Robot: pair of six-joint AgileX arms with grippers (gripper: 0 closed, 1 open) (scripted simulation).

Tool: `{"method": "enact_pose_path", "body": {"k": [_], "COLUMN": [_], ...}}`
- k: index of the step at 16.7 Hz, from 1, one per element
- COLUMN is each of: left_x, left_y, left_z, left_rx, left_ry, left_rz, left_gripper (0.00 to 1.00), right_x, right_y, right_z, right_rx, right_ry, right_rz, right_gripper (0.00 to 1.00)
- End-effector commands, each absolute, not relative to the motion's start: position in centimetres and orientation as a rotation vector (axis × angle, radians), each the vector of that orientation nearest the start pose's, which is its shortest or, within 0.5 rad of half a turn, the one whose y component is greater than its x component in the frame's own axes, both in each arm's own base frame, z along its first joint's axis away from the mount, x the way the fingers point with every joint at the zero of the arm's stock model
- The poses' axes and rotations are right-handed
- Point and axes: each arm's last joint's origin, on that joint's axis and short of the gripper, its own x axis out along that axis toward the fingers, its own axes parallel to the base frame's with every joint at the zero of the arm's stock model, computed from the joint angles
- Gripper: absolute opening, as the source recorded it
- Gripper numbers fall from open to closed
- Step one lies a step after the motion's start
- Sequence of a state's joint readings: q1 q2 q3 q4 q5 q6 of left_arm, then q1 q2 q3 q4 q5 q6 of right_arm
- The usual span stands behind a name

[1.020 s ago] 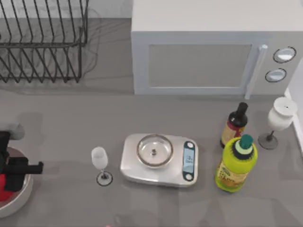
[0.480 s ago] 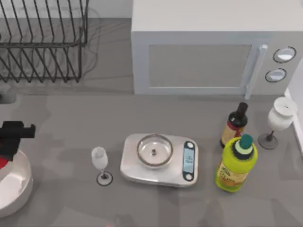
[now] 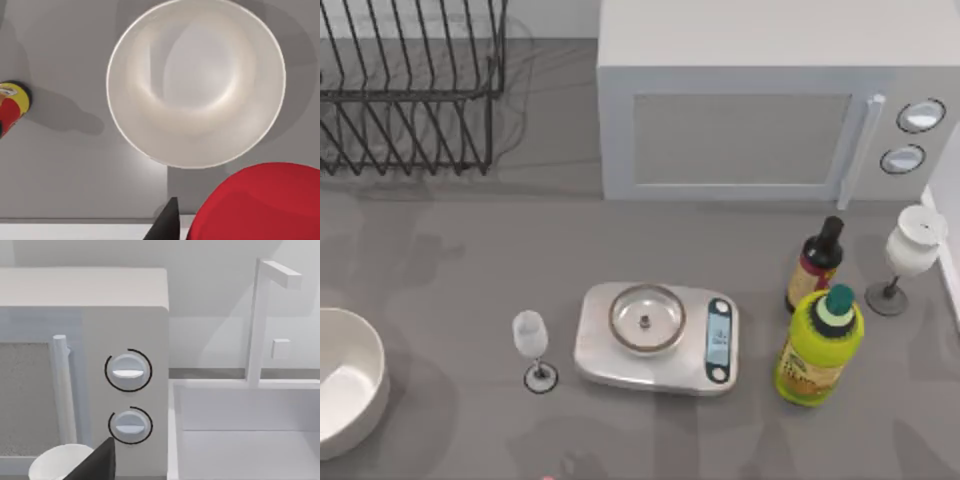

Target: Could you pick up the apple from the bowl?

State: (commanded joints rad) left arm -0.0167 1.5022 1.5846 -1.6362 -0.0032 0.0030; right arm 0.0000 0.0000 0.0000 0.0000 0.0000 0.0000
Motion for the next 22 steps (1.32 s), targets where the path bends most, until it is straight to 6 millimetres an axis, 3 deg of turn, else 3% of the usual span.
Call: {"method": "enact_pose_path", "body": {"k": [4, 9, 11, 14, 19, 22], "left_x": [23.3, 23.4, 24.6, 28.1, 31.8, 32.1], "left_y": [0.0, 0.0, -0.9, -4.7, -14.9, -17.1], "left_z": [37.4, 37.3, 36.7, 34.4, 28.4, 26.9], "left_rx": [0.018, 0.017, 0.016, 0.014, 0.016, 0.016], "left_ry": [1.531, 1.534, 1.534, 1.551, 1.571, 1.571], "left_rz": [-0.014, -0.011, -0.013, -0.016, -0.015, -0.016], "left_gripper": [0.0, 0.0, 0.0, 0.0, 0.0, 0.0], "right_x": [10.6, 10.6, 10.6, 10.6, 10.6, 10.6], "right_y": [-0.1, -0.1, -0.1, -0.1, -0.1, -0.1], "right_z": [16.0, 16.0, 16.0, 16.0, 16.0, 16.0], "right_rx": [0.0, 0.0, 0.0, 0.0, 0.0, 0.0], "right_ry": [0.0, 0.0, 0.0, 0.0, 0.0, 0.0], "right_rz": [0.0, 0.0, 0.0, 0.0, 0.0, 0.0], "right_gripper": [1.0, 1.0, 1.0, 1.0, 1.0, 1.0]}}
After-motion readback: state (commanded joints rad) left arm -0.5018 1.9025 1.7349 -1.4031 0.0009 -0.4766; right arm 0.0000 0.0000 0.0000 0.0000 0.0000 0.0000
